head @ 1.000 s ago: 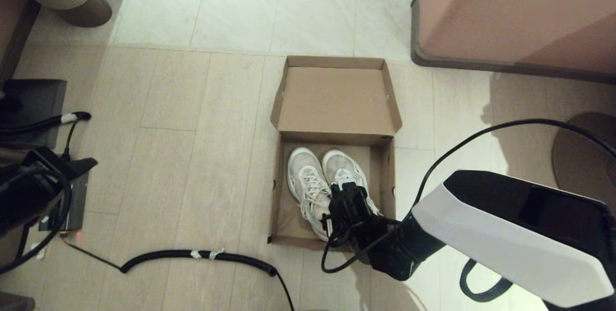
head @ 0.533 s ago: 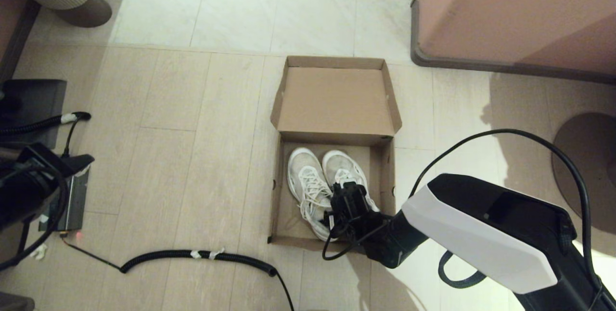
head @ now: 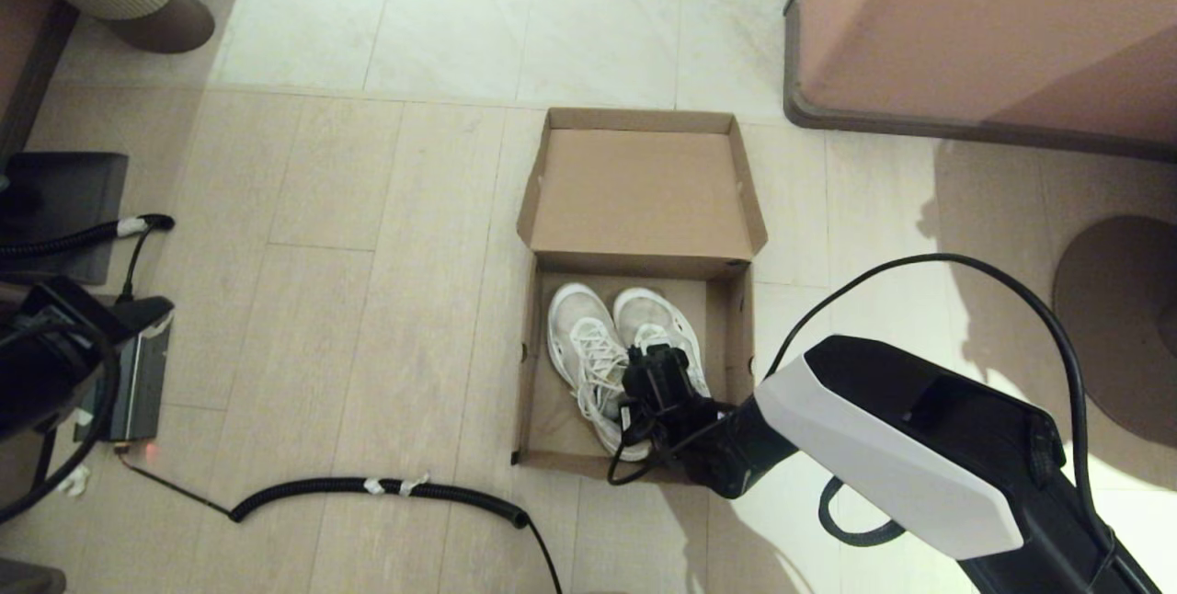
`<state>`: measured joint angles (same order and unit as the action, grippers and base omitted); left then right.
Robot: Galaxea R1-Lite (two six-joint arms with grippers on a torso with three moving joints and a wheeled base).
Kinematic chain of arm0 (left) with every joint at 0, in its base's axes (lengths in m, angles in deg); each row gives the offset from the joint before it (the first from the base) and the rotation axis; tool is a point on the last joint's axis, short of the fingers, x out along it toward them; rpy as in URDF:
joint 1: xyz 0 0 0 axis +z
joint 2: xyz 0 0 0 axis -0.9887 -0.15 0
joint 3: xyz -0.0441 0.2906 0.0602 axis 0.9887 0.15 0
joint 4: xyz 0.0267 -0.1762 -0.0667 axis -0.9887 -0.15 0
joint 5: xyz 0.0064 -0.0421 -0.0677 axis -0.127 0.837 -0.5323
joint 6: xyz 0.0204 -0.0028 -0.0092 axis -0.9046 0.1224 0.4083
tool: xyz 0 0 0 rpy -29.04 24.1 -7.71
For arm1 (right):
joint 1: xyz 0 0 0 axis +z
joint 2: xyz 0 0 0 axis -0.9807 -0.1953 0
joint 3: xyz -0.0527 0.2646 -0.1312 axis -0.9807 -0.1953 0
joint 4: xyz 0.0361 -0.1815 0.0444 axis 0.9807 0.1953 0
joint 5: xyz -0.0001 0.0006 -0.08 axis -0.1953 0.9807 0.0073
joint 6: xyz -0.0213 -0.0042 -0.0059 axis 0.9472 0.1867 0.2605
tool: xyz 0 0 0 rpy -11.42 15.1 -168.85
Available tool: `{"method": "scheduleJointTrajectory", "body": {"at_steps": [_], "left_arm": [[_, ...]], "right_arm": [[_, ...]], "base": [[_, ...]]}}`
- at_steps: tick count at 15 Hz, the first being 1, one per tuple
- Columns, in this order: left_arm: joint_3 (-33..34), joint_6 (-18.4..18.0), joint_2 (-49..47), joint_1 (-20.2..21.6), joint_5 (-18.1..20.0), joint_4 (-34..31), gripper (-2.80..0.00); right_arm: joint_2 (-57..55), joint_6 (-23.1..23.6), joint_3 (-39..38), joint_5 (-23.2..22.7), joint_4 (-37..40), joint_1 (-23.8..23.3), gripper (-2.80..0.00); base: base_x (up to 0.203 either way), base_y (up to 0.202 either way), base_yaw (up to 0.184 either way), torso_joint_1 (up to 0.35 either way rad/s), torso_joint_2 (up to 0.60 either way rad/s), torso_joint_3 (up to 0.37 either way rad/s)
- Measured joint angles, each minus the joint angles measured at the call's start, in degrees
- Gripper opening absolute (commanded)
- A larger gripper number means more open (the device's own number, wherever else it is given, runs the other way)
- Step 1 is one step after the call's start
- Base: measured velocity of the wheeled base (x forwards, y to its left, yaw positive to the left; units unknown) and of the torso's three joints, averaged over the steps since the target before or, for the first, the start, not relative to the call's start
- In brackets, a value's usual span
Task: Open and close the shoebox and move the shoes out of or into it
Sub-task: Put the shoes out of the shoe box
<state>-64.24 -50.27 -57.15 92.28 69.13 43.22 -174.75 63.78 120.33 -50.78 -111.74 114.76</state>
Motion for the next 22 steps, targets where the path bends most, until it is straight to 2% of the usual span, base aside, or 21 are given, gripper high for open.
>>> {"method": "scheduleJointTrajectory", "body": {"at_steps": [5, 15, 18, 20, 22], "left_arm": [[0.2, 0.1, 2.2, 0.0, -0.1, 0.0, -2.80], [0.3, 0.2, 8.8, 0.0, 1.7, -0.5, -2.80], [-2.3, 0.1, 7.3, -0.1, 2.2, -0.3, -2.80], [-7.1, 0.1, 5.3, -0.3, 4.6, 0.1, -2.80], [-9.2, 0.1, 3.7, -0.4, 7.6, 0.2, -2.80]], "right_arm": [[6.8, -1.1, -0.9, -1.9, 9.4, 0.0, -2.80], [35.5, -4.5, -6.3, -16.4, 38.0, 0.9, -2.80], [43.0, -7.1, -7.8, -18.1, 42.9, 0.5, -2.80], [48.3, -8.1, -9.5, -18.1, 44.1, -2.2, -2.80], [52.2, -8.3, -10.5, -18.0, 45.0, -7.9, -2.80]], "base": [[0.000, 0.000, 0.000, 0.000, 0.00, 0.000], [0.000, 0.000, 0.000, 0.000, 0.00, 0.000], [0.000, 0.000, 0.000, 0.000, 0.00, 0.000], [0.000, 0.000, 0.000, 0.000, 0.00, 0.000], [0.000, 0.000, 0.000, 0.000, 0.00, 0.000]]}}
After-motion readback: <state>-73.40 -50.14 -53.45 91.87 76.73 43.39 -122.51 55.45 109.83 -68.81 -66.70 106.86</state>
